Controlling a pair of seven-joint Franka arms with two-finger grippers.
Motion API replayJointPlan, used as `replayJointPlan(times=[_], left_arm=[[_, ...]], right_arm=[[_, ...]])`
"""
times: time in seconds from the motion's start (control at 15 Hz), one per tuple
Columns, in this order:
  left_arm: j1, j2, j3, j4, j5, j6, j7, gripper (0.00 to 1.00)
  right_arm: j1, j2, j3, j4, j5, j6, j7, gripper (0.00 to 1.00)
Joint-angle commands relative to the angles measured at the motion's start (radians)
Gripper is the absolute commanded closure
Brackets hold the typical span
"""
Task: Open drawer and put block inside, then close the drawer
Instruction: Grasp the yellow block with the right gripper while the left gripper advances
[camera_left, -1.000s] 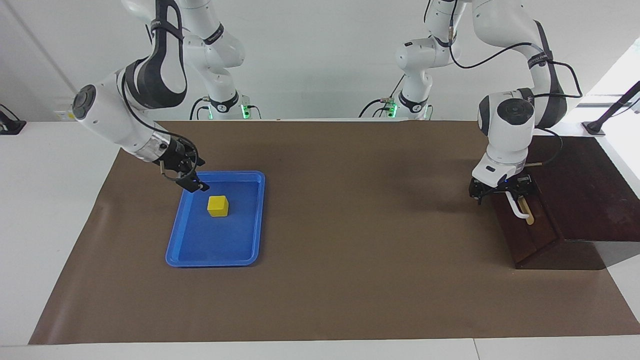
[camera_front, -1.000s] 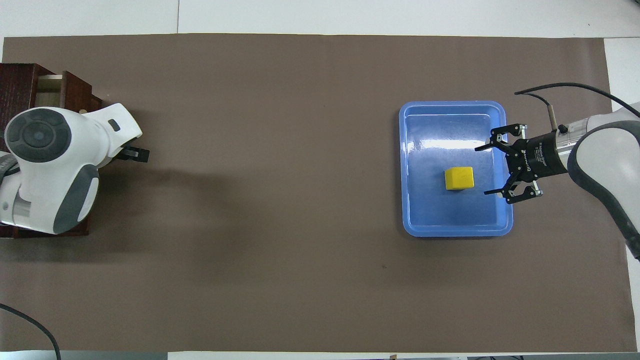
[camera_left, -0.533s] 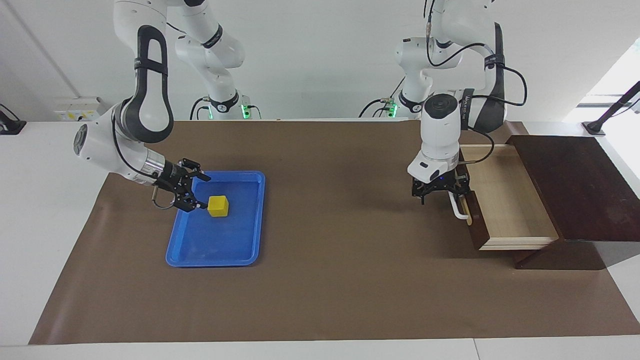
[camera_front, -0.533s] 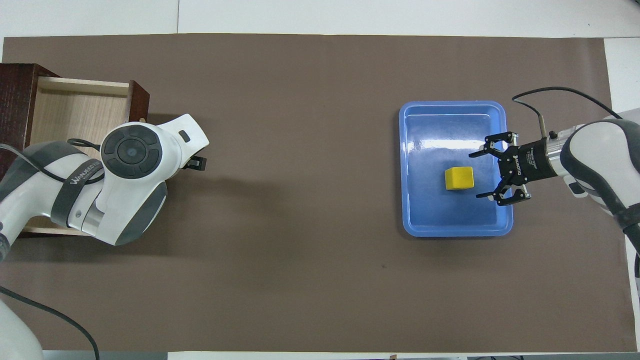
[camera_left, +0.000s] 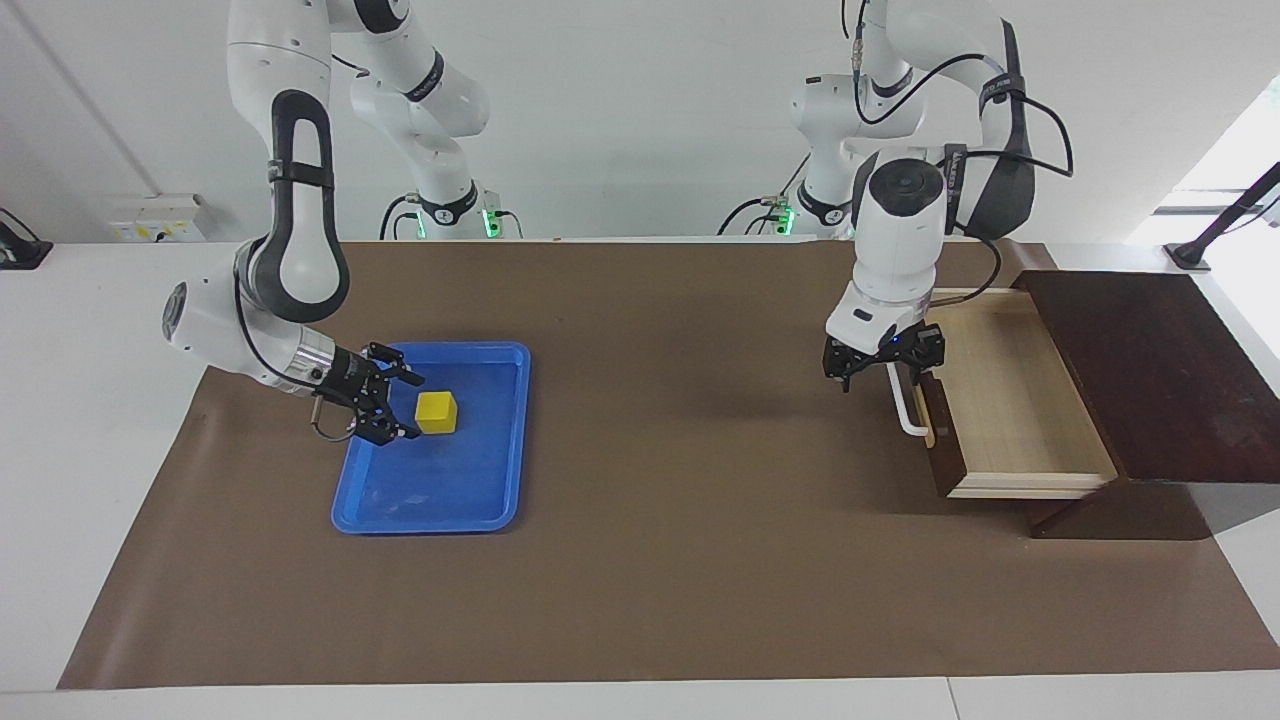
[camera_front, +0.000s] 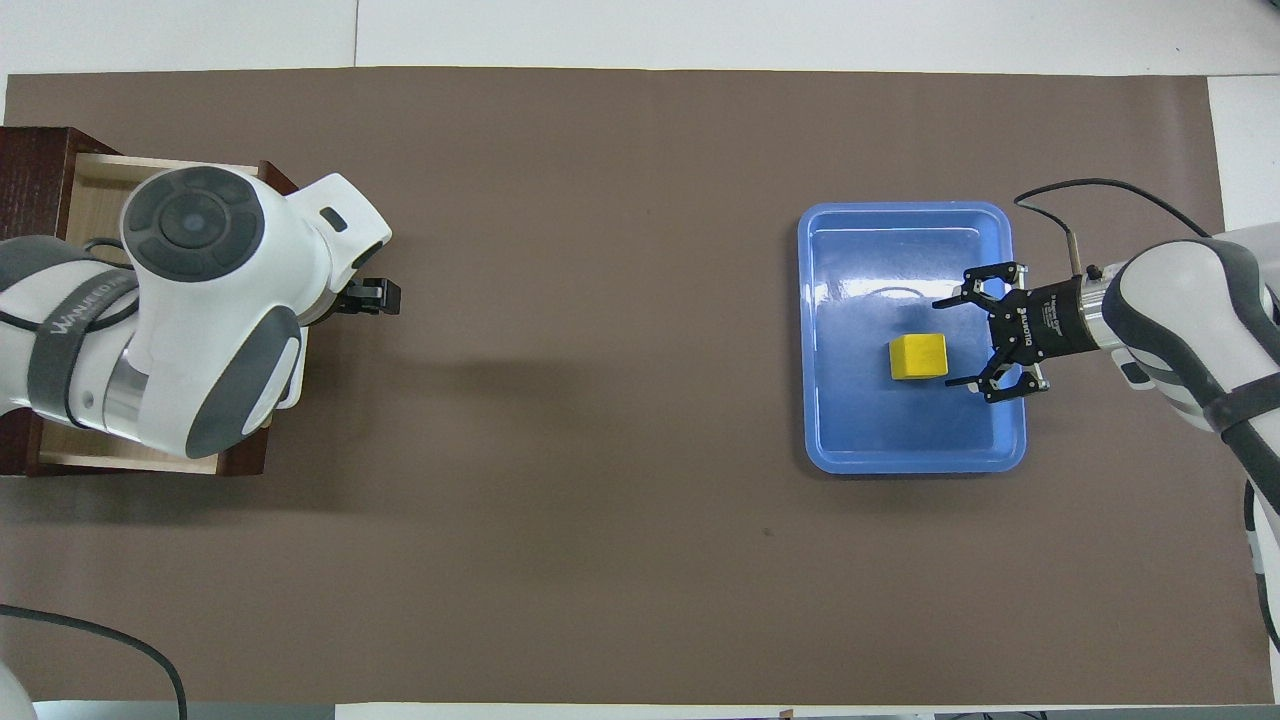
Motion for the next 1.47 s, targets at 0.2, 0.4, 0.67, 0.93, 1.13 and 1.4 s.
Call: replayJointPlan(times=[0.2, 0.4, 0.67, 0.93, 1.13, 1.4], left_arm=[[-0.074, -0.047, 0.005, 0.168, -0.072, -0.225, -0.28, 0.0], [-0.113, -0.069, 0.004, 0.159, -0.143, -0.267, -0.515, 0.0], [-0.142, -0.098, 0.001, 0.089, -0.211, -0.178, -0.955, 0.0], [-0.185, -0.118, 0.002, 0.015, -0.213, -0.136, -1.187, 0.0], [-0.188, -0.089, 0.004, 0.021, -0.211, -0.124, -1.415, 0.0], [-0.199, -0.032, 0.004, 0.061, -0.208, -0.119, -1.546, 0.0]], right_arm=[[0.008, 0.002, 0.01, -0.03, 0.049, 0.042, -0.063, 0.0], [0.006, -0.002, 0.009, -0.044, 0.049, 0.04, -0.084, 0.0], [0.0, -0.002, 0.009, -0.047, 0.049, 0.042, -0.089, 0.0], [0.0, -0.002, 0.009, -0.051, 0.049, 0.045, -0.089, 0.24], [0.002, -0.002, 0.009, -0.051, 0.049, 0.046, -0.089, 0.83], [0.009, -0.001, 0.009, -0.031, 0.049, 0.045, -0.084, 1.0]])
